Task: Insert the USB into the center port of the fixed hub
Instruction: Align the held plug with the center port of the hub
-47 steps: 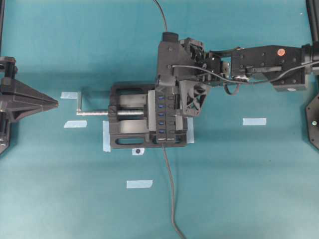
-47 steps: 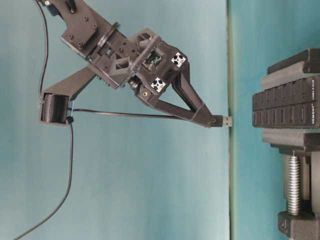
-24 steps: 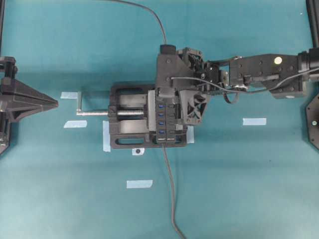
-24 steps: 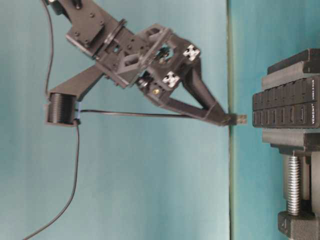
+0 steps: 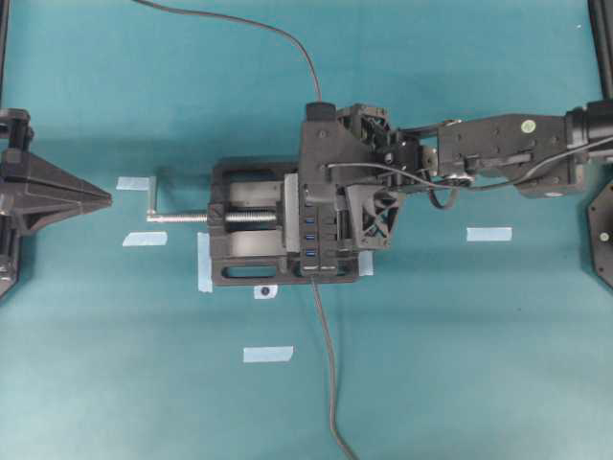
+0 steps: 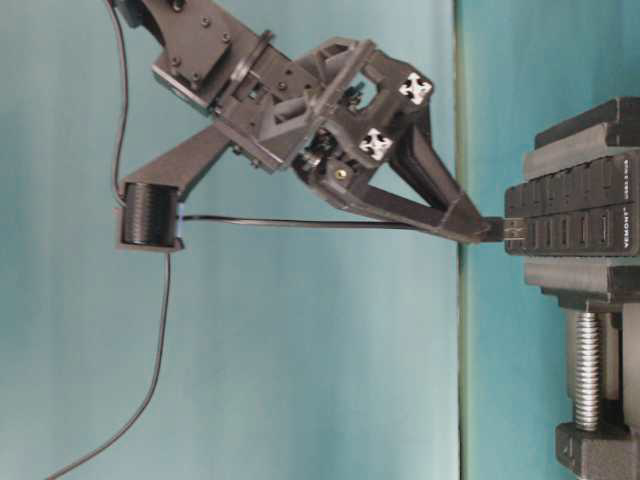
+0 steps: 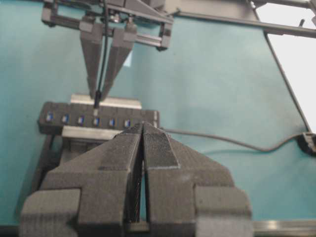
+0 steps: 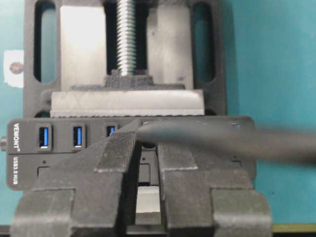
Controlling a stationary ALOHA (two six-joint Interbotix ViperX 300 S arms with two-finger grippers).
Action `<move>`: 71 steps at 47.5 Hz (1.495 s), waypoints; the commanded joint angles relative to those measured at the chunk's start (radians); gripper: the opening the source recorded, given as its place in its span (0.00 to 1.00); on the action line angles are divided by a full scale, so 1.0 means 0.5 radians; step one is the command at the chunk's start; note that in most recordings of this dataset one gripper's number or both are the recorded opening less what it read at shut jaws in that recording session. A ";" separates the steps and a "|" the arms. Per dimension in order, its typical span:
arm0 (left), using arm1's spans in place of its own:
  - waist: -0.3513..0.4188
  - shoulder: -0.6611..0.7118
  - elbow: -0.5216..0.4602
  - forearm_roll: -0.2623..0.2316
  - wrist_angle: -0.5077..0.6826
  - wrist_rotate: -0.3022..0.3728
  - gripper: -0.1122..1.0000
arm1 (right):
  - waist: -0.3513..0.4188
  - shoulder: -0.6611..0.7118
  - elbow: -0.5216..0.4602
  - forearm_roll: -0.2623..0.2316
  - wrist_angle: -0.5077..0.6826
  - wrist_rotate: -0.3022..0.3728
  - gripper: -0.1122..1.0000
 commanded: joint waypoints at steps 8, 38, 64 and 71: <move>0.000 0.009 -0.025 0.003 -0.021 -0.006 0.10 | 0.006 0.006 -0.037 0.000 -0.028 -0.018 0.18; 0.000 0.009 -0.021 0.003 -0.018 -0.012 0.10 | 0.006 0.049 -0.061 0.000 -0.034 0.003 0.18; 0.003 0.009 -0.015 0.003 -0.021 -0.012 0.10 | 0.012 0.049 -0.061 0.000 -0.003 0.009 0.18; 0.000 0.009 -0.018 0.003 -0.021 -0.012 0.10 | 0.021 0.049 -0.061 0.000 0.003 0.009 0.18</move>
